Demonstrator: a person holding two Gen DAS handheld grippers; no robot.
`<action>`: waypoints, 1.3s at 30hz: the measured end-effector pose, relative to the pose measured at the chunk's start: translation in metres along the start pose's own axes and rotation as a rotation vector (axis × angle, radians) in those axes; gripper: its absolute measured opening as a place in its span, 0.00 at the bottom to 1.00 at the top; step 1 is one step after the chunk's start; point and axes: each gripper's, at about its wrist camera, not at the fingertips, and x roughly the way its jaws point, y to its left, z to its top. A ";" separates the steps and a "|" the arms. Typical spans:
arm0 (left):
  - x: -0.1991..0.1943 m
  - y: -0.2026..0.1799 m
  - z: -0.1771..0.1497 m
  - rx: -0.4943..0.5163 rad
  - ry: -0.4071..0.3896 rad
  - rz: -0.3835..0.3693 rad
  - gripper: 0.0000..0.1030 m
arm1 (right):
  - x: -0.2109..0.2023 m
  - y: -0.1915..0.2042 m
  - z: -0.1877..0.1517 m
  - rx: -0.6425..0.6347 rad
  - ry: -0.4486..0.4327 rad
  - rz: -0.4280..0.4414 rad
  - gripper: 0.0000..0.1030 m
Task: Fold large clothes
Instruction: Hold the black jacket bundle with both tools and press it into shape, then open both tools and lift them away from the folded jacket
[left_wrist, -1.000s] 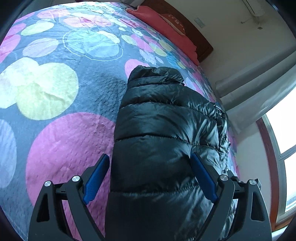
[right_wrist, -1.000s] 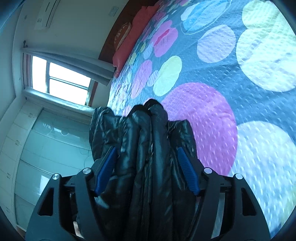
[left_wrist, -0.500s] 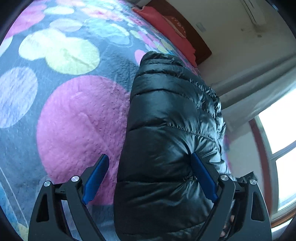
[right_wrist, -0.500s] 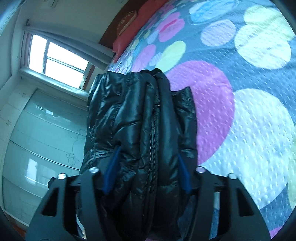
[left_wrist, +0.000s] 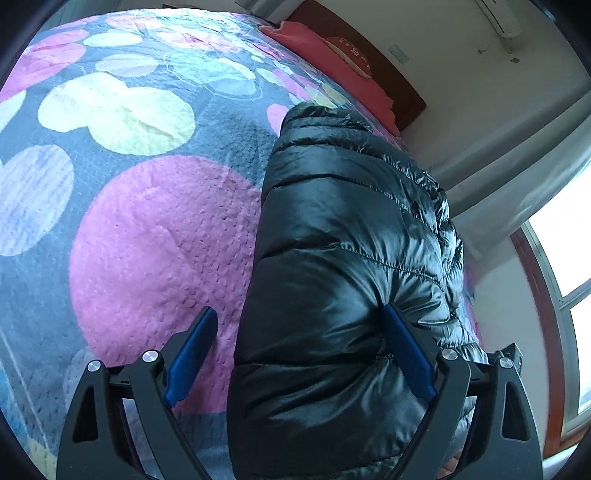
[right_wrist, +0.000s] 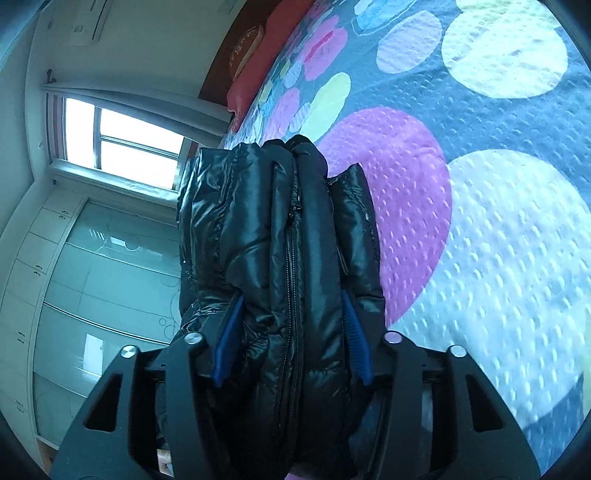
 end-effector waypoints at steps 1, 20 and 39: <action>-0.002 -0.002 0.000 0.000 -0.004 0.009 0.87 | -0.003 0.000 0.001 -0.001 -0.002 -0.002 0.54; -0.037 -0.013 -0.019 0.063 -0.049 0.125 0.87 | -0.059 0.009 -0.039 -0.053 -0.036 -0.146 0.65; -0.091 -0.044 -0.064 0.263 -0.159 0.381 0.87 | -0.089 0.082 -0.097 -0.387 -0.158 -0.548 0.76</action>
